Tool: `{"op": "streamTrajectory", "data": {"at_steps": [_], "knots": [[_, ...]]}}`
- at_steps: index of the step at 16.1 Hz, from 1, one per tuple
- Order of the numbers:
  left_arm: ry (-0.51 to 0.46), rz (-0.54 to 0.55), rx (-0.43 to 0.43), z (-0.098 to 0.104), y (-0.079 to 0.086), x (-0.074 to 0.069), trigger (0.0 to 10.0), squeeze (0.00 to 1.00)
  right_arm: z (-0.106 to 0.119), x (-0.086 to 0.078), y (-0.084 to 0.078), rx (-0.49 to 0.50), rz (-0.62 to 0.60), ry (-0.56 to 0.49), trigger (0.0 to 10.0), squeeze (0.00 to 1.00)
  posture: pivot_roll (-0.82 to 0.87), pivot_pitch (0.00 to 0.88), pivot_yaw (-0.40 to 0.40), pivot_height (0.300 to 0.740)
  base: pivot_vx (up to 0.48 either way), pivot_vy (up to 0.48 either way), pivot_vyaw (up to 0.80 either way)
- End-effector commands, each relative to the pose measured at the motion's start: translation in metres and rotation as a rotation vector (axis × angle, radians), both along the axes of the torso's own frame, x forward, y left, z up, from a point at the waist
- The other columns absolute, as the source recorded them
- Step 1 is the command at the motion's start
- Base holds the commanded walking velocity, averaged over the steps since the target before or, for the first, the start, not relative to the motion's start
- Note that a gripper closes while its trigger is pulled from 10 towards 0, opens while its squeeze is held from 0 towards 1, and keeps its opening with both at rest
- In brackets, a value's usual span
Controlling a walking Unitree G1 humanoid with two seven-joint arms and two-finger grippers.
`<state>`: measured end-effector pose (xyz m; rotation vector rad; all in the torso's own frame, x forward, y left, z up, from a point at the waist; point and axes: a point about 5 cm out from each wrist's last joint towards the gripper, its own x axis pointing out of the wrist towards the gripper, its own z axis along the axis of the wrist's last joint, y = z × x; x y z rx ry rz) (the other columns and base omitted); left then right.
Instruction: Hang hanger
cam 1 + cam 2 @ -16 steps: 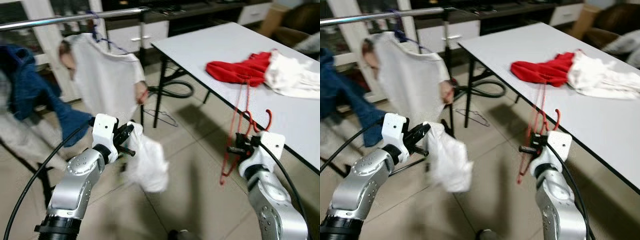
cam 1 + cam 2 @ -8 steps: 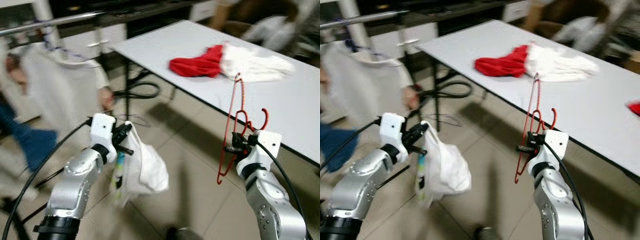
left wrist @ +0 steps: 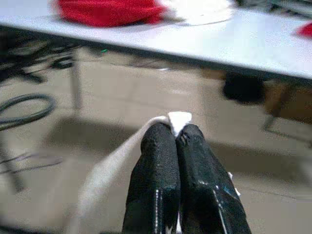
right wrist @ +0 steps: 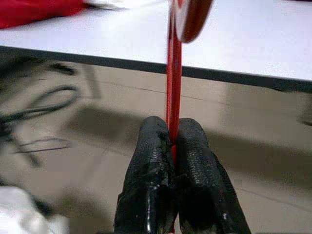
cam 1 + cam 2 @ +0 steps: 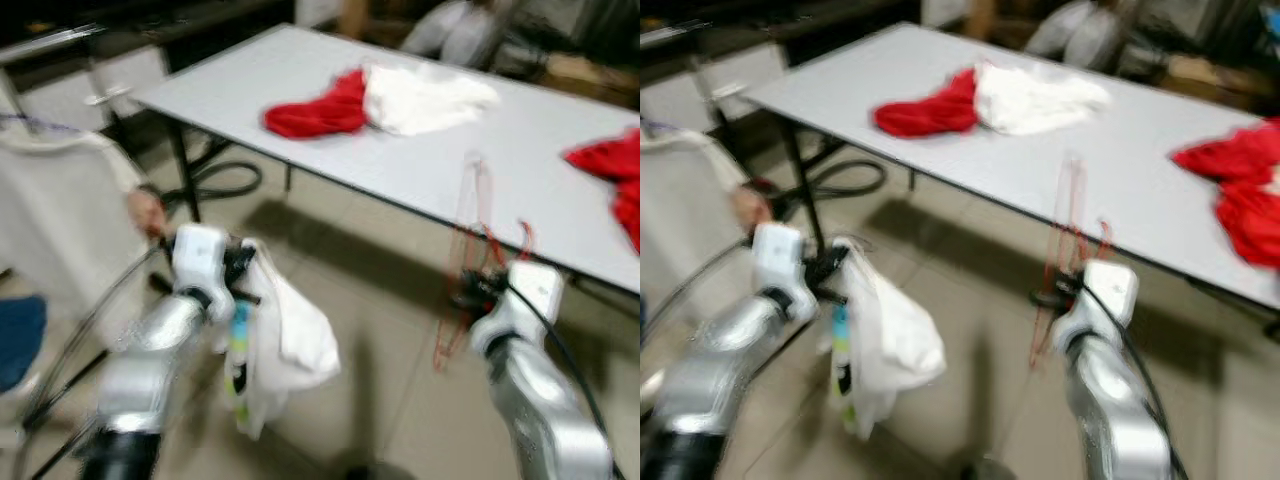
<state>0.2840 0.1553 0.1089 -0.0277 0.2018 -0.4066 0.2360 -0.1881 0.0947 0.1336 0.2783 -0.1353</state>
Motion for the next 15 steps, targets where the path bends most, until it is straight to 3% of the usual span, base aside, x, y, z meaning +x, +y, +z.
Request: {"op": "streamTrajectory", "data": {"at_steps": [1, 8, 15], "knots": [[-0.039, 0.021, 0.01, 0.01, 0.006, 0.003, 10.0, 0.0, 0.005, 0.002, 0.002, 0.003, 0.001, -0.021, 10.0, 0.0, 0.02, 0.0, -0.006, 0.74, 0.0, 0.0, -0.8], [-0.054, 0.014, 0.009, 0.012, 0.007, 0.004, 10.0, 0.0, 0.006, 0.0, 0.004, 0.008, 0.003, -0.025, 10.0, 0.0, 0.01, 0.0, 0.004, 0.74, 0.0, 0.0, -0.8], [-0.064, 0.013, 0.007, 0.014, 0.008, 0.006, 10.0, 0.0, 0.011, 0.004, 0.016, -0.003, 0.097, -0.042, 10.0, 0.0, 0.02, 0.0, -0.002, 0.74, 0.0, 0.308, -0.8]]}}
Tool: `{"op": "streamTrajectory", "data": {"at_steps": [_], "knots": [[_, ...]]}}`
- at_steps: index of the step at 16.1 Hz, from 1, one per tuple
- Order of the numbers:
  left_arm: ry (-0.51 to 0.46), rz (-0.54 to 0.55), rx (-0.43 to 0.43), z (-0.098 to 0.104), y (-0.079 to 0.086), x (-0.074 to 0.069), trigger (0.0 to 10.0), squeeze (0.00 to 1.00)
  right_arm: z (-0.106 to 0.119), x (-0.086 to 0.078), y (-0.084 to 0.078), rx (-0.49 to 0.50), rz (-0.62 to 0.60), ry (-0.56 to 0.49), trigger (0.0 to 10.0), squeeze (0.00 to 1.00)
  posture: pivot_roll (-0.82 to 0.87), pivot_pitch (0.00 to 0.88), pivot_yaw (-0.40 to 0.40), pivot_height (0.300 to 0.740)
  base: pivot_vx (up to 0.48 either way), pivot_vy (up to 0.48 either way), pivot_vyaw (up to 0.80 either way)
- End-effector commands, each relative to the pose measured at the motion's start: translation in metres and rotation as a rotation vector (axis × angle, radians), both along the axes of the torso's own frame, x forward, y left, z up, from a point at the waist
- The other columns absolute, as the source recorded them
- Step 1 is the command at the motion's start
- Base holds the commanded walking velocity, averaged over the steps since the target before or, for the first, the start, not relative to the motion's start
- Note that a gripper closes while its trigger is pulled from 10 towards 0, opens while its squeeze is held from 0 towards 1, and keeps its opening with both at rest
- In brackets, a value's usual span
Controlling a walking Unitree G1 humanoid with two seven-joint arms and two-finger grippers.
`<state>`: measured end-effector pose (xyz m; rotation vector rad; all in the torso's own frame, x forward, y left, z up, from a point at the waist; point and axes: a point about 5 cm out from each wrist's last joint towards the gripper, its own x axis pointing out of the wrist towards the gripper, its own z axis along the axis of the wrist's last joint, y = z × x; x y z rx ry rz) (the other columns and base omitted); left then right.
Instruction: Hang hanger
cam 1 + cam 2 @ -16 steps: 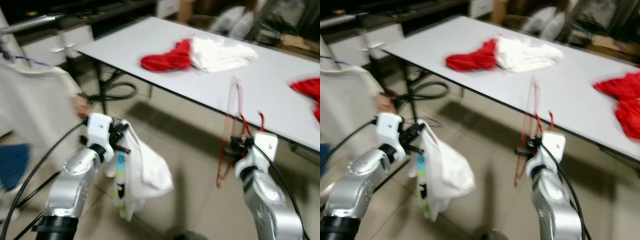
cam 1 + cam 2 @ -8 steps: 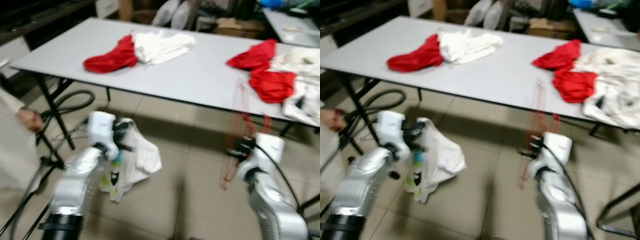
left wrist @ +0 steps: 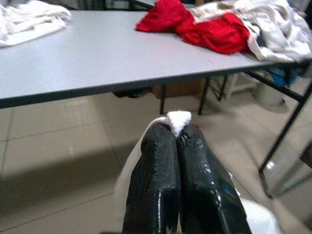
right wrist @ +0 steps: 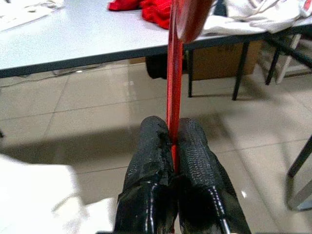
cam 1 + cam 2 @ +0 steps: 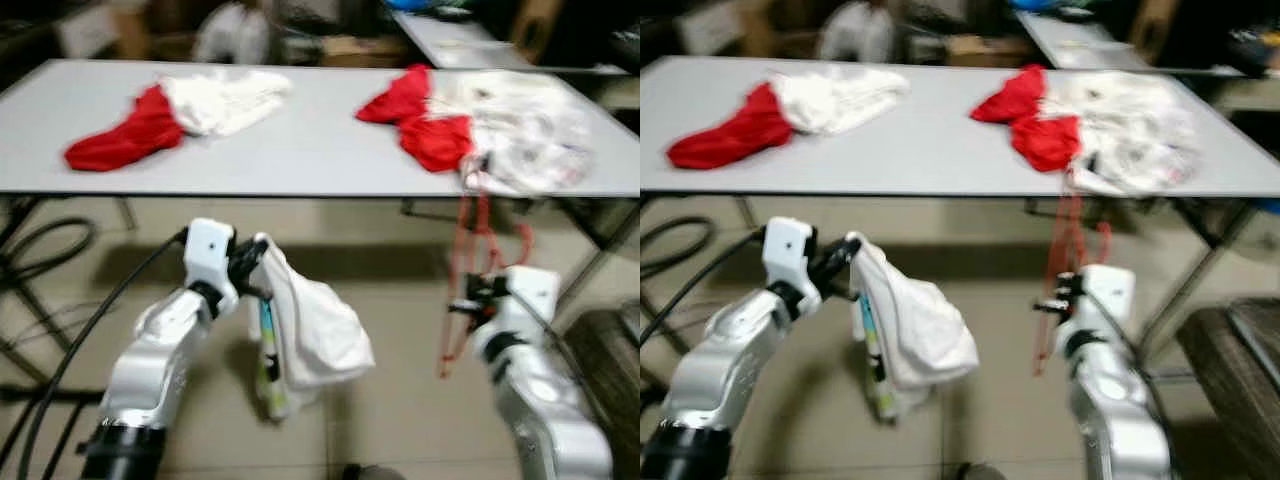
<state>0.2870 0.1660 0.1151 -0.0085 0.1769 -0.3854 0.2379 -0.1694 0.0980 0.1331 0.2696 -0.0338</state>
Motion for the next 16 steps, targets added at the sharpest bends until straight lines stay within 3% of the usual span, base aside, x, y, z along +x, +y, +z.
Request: {"op": "streamTrajectory", "data": {"at_steps": [1, 5, 8, 10, 16], "knots": [[-0.039, -0.004, -0.009, 0.008, -0.001, 0.003, 10.0, 0.0, 0.008, 0.003, -0.001, -0.015, 0.009, -0.031, 10.0, 0.0, 0.02, 0.0, -0.007, 0.74, 0.0, 0.322, -0.8], [-0.04, 0.004, -0.008, 0.007, 0.0, 0.001, 10.0, 0.0, 0.009, 0.004, -0.001, -0.025, 0.034, -0.039, 10.0, 0.0, 0.02, 0.0, -0.015, 0.74, 0.0, 0.319, -0.8], [-0.057, 0.028, -0.025, 0.01, 0.001, 0.001, 10.0, 0.0, 0.014, 0.009, 0.003, -0.058, 0.108, -0.065, 10.0, 0.0, 0.03, 0.0, -0.027, 0.74, 0.0, 0.0, -0.76], [-0.092, 0.038, -0.043, 0.016, -0.002, 0.005, 10.0, 0.0, 0.018, 0.009, 0.009, -0.146, 0.279, -0.086, 10.0, 0.0, 0.03, 0.0, -0.026, 0.74, 0.0, 0.0, 0.0], [-0.182, 0.087, -0.035, 0.039, -0.001, 0.02, 10.0, 0.0, 0.051, 0.005, 0.007, -0.208, 0.564, -0.194, 10.0, 0.0, 0.02, 0.0, -0.017, 0.74, 0.146, 0.0, 0.0]]}}
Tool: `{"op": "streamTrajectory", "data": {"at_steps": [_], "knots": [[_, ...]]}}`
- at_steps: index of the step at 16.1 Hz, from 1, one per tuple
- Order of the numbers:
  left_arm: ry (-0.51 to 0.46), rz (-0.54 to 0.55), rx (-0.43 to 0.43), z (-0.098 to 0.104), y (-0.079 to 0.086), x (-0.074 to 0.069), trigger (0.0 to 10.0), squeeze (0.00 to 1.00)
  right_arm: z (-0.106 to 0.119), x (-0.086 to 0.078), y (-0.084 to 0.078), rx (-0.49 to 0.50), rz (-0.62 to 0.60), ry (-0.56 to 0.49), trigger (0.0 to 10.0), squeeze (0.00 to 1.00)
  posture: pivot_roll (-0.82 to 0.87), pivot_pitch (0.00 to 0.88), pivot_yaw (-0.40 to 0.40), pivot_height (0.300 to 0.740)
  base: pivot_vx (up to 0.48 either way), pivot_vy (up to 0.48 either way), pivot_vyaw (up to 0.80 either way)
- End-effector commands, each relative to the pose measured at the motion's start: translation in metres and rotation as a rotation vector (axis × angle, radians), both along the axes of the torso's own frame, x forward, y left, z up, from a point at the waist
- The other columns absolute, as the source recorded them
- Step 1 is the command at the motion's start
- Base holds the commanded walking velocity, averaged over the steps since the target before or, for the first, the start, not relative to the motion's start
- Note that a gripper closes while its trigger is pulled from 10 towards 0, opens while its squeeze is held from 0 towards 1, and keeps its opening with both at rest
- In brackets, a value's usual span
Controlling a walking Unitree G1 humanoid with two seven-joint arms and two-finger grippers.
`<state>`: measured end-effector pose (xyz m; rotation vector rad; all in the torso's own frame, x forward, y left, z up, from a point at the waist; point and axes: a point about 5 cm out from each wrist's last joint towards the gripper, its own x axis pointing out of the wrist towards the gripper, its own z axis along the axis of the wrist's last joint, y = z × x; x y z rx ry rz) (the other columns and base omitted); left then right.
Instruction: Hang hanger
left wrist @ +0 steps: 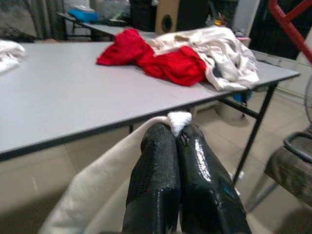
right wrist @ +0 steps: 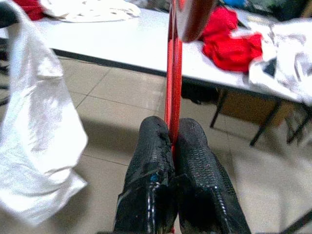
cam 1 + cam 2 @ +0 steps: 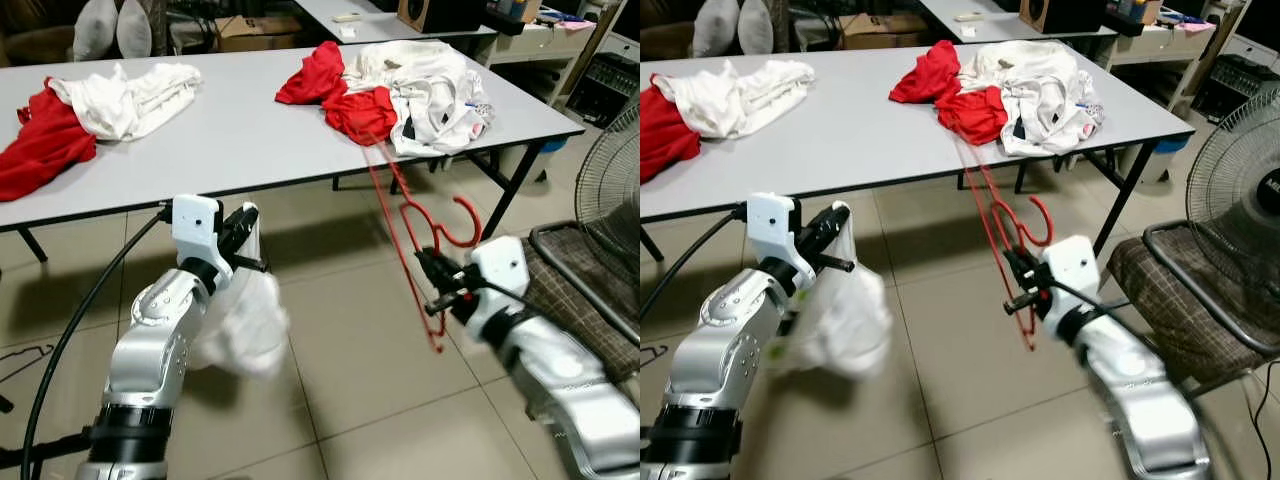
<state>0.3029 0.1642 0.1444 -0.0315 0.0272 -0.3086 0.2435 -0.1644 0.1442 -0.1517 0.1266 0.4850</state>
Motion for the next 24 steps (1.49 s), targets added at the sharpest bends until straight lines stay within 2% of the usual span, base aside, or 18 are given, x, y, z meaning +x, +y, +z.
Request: {"op": "streamTrajectory", "data": {"at_steps": [1, 2, 4, 6, 7, 10, 12, 14, 17, 18, 24], "knots": [[-0.042, 0.011, 0.012, 0.011, 0.001, 0.005, 10.0, 0.0, 0.006, -0.001, 0.002, -0.002, 0.05, -0.024, 10.0, 0.0, 0.02, 0.0, -0.017, 0.74, 0.33, 0.0, 0.0], [-0.059, 0.023, 0.031, 0.017, 0.005, 0.008, 10.0, 0.0, 0.009, -0.003, 0.002, -0.049, 0.11, -0.038, 10.0, 0.0, 0.01, 0.0, -0.014, 0.74, 0.341, 0.0, 0.0], [-0.078, 0.044, 0.044, 0.024, 0.009, 0.01, 10.0, 0.0, 0.011, -0.002, 0.002, -0.034, 0.119, -0.036, 10.0, 0.0, 0.01, 0.0, -0.021, 0.74, 0.345, 0.0, 0.65], [-0.105, 0.076, 0.045, 0.036, 0.016, 0.014, 10.0, 0.0, 0.012, -0.005, 0.009, -0.048, 0.193, -0.03, 10.0, 0.0, 0.02, 0.0, -0.024, 0.74, 0.345, 0.0, 0.8], [-0.116, 0.119, 0.072, 0.043, 0.025, 0.019, 10.0, 0.0, 0.012, -0.009, 0.016, -0.057, 0.272, -0.02, 10.0, 0.0, 0.02, 0.0, -0.026, 0.74, 0.352, 0.0, 0.8], [-0.164, 0.151, 0.08, 0.06, 0.04, 0.029, 10.0, 0.0, 0.016, -0.012, 0.019, -0.071, 0.354, -0.028, 10.0, 0.0, 0.02, 0.0, -0.033, 0.74, 0.352, 0.0, 0.8], [-0.195, 0.104, 0.072, 0.072, 0.034, 0.038, 10.0, 0.0, 0.02, -0.01, 0.016, -0.086, 0.368, -0.042, 10.0, 0.0, 0.02, 0.0, -0.036, 0.74, 0.369, 0.0, 0.8], [-0.215, 0.025, 0.042, 0.081, 0.023, 0.044, 10.0, 0.0, 0.025, -0.008, 0.009, -0.089, 0.388, -0.023, 10.0, 0.0, 0.02, 0.0, -0.035, 0.74, 0.373, 0.0, 0.0], [-0.215, -0.003, 0.04, 0.085, 0.017, 0.053, 10.0, 0.0, 0.029, -0.012, 0.007, -0.131, 0.457, -0.015, 10.0, 0.0, 0.01, 0.0, -0.01, 0.74, 0.376, 0.0, 0.0], [-0.216, -0.015, 0.028, 0.087, 0.015, 0.059, 10.0, 0.0, 0.029, -0.014, 0.007, -0.151, 0.488, 0.0, 10.0, 0.0, 0.0, 0.0, -0.008, 0.74, 0.382, 0.0, 0.0], [-0.259, -0.052, -0.024, 0.1, 0.006, 0.065, 10.0, 0.0, 0.025, -0.017, 0.022, -0.163, 0.581, 0.037, 10.0, 0.0, 0.01, 0.0, -0.019, 0.74, 0.407, 0.0, 0.0]]}}
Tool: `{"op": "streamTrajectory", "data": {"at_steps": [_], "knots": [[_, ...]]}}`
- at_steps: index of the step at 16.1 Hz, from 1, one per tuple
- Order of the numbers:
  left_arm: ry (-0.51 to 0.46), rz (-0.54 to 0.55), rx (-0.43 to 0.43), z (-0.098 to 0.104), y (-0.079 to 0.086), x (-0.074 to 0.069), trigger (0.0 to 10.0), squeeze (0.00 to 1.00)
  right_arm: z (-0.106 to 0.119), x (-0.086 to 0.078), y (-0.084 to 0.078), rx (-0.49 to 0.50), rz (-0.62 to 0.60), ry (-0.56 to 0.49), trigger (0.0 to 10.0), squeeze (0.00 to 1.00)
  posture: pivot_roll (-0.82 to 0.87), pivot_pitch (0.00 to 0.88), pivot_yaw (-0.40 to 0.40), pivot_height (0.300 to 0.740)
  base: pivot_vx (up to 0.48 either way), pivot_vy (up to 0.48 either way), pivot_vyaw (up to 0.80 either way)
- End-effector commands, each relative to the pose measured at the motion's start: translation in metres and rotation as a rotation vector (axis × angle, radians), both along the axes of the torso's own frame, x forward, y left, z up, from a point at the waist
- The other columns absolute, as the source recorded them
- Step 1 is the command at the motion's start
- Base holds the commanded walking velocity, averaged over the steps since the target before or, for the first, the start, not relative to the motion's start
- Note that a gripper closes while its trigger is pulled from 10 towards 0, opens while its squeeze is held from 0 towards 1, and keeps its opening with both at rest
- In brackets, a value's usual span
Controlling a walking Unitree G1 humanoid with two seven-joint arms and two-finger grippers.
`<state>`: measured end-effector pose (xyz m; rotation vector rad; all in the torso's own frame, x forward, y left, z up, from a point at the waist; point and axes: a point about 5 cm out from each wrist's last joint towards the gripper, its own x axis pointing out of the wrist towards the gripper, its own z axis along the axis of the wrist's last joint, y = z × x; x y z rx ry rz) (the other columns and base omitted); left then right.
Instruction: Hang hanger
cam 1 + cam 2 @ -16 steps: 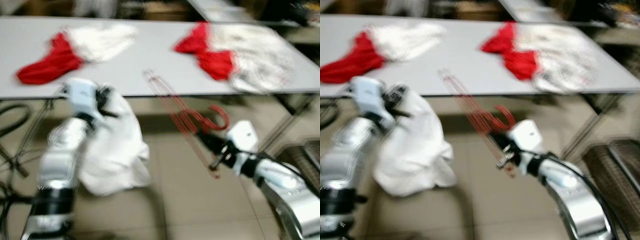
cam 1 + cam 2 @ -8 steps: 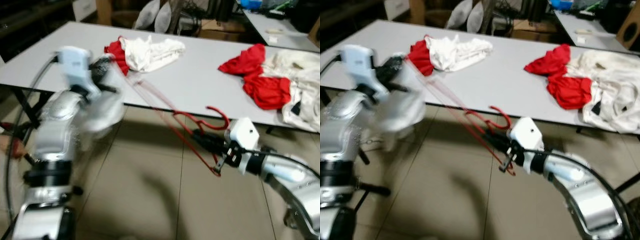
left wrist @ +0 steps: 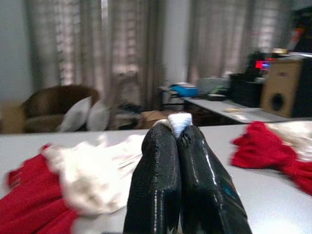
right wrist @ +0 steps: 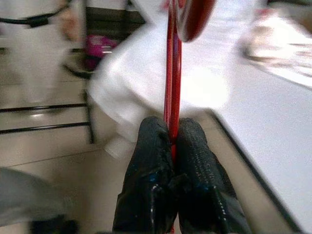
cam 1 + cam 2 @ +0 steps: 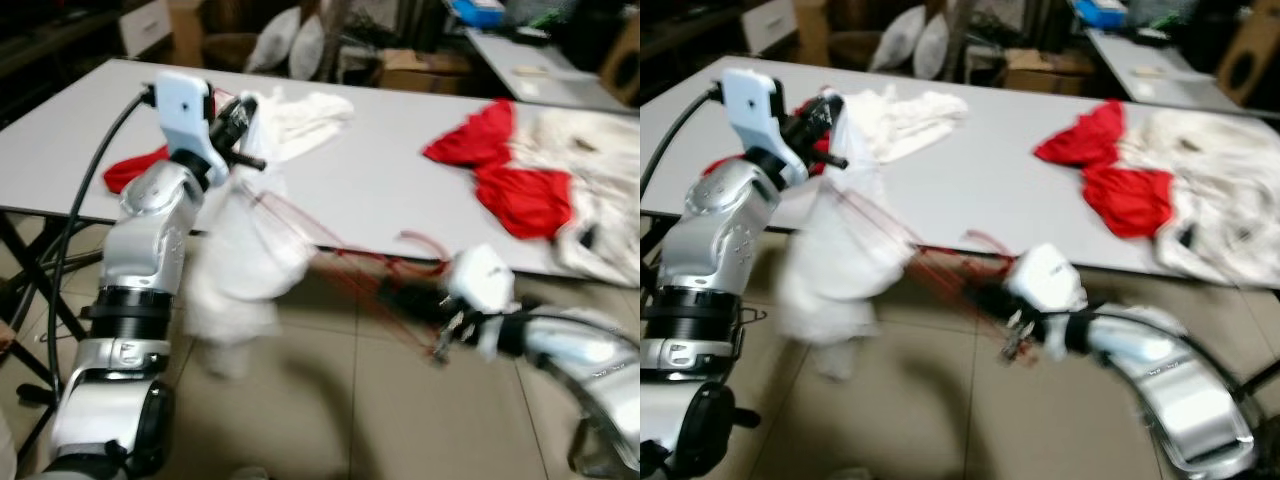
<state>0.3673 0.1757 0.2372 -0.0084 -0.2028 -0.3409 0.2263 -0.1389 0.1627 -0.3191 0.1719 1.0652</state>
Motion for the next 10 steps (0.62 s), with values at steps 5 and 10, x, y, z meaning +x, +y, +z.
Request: {"op": "streamTrajectory", "data": {"at_steps": [5, 10], "knots": [[-0.015, -0.018, -0.057, 0.001, -0.006, -0.004, 10.0, 0.0, 0.002, 0.007, 0.008, -0.038, 0.012, -0.032, 10.0, 0.0, 0.01, 0.0, -0.031, 0.74, 0.421, 0.0, 0.0], [-0.065, -0.038, -0.085, 0.017, -0.007, -0.004, 10.0, 0.0, 0.004, 0.015, 0.017, -0.057, 0.065, -0.039, 10.0, 0.0, 0.02, 0.0, -0.044, 0.74, 0.422, 0.0, 0.0]]}}
